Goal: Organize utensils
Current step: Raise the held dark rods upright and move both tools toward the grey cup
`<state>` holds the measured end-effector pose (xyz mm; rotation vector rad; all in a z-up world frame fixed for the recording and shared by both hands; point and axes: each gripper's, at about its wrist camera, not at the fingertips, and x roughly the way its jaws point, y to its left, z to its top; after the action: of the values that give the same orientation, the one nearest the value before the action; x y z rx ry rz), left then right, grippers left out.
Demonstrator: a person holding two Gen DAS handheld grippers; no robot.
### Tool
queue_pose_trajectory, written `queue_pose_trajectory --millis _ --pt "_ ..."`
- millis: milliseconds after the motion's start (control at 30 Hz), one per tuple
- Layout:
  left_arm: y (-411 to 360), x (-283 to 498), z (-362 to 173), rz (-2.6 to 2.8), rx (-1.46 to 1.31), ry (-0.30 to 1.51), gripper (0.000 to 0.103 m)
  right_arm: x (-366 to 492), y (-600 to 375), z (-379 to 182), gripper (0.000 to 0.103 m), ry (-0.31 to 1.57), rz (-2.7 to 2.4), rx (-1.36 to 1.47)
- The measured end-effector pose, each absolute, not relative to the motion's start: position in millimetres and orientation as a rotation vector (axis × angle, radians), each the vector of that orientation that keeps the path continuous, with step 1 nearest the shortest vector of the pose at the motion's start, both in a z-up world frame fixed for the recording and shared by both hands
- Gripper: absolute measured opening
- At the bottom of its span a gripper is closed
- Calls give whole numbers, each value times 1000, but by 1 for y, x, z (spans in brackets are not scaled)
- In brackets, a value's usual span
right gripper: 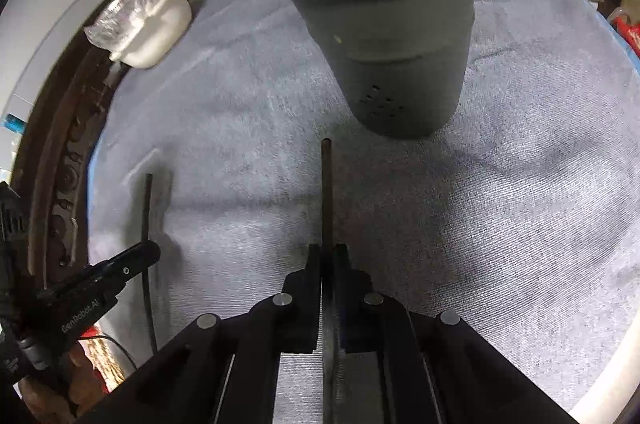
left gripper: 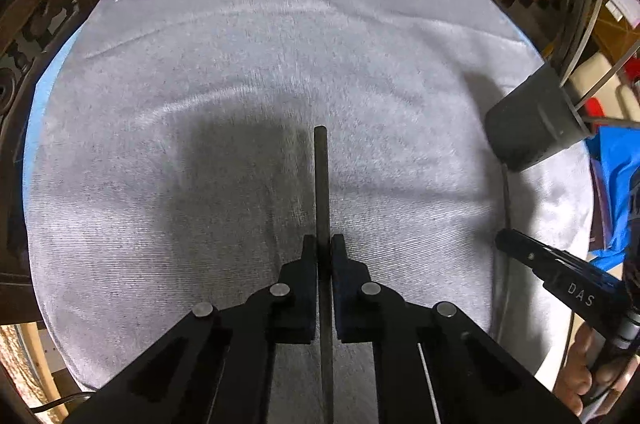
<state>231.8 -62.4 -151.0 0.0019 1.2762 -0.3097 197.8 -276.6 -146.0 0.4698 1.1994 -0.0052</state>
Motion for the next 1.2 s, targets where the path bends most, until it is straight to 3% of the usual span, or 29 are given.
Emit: queue_pose_trajectory --millis 1200 --pt "-74 179 -22 -334 28 951 6 155 -275 -39 6 848 120 468"
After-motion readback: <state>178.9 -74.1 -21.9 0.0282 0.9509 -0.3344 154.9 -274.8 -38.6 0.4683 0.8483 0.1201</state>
